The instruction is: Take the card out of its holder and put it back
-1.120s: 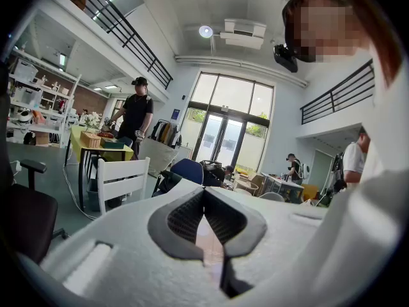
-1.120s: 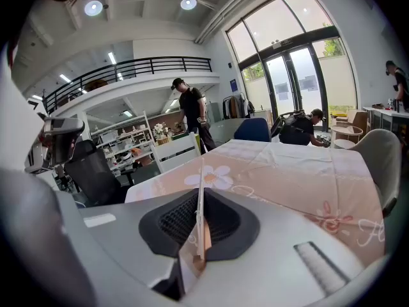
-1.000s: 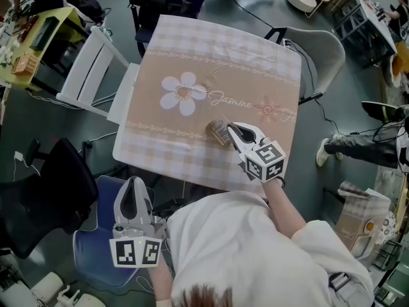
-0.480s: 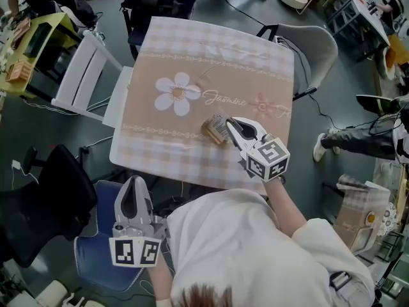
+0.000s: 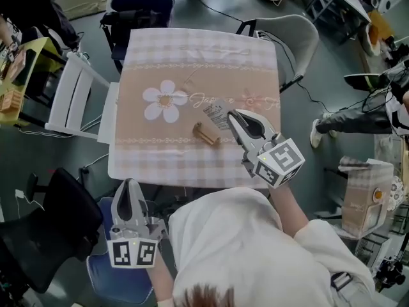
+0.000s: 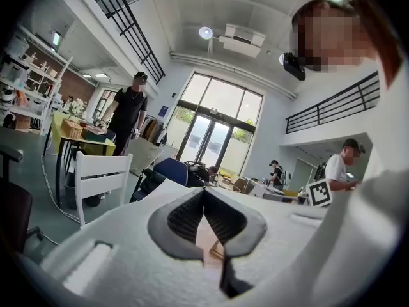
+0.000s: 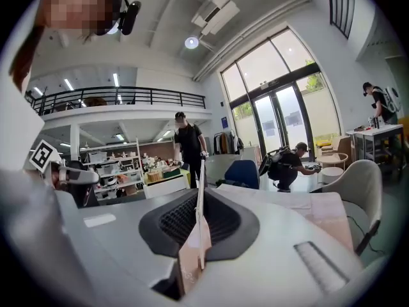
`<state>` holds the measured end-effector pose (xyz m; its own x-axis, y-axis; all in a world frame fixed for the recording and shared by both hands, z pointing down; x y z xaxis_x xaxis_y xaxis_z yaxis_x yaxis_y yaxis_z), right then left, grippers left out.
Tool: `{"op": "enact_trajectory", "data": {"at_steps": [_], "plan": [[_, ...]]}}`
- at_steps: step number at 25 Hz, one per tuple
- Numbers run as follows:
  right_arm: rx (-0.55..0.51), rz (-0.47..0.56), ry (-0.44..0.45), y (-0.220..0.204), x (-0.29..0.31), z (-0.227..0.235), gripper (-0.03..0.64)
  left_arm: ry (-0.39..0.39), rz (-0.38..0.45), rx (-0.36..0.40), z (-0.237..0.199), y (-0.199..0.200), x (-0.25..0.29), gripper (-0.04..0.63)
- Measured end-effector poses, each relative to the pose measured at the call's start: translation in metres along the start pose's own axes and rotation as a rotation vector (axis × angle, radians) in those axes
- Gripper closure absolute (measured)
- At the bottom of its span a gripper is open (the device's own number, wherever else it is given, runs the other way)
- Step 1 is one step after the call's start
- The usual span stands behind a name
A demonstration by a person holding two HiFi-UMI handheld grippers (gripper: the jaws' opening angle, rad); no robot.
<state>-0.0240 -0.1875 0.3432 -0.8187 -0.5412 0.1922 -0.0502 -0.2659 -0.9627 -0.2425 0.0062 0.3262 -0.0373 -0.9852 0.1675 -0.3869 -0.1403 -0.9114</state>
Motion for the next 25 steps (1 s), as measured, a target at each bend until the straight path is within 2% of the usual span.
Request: {"op": "enact_trajectory", "data": {"at_steps": [5, 9, 15, 25], "plan": [[-0.012, 0.08, -0.04, 0.03, -0.035, -0.013, 0.598, -0.066, -0.004, 0.026, 0.003, 0.005, 0.009, 0.592], [-0.011, 0.13, -0.102, 0.038, -0.066, -0.016, 0.598, -0.126, -0.017, 0.065, 0.009, 0.008, 0.013, 0.592], [-0.019, 0.128, -0.164, 0.028, -0.104, -0.019, 0.598, -0.2, -0.024, 0.122, 0.018, 0.01, 0.012, 0.592], [-0.029, 0.11, -0.208, 0.006, -0.14, -0.034, 0.598, -0.261, -0.048, 0.139, 0.033, 0.001, 0.006, 0.592]]}}
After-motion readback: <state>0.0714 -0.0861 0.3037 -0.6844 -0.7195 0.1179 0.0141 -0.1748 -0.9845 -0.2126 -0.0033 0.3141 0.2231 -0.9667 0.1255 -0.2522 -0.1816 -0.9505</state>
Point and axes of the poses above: the fingertips, and each gripper's own axes: x forward along the fingers, z to its right, y out of its top, the point moved 2 cm from there along -x, backward along the fingers
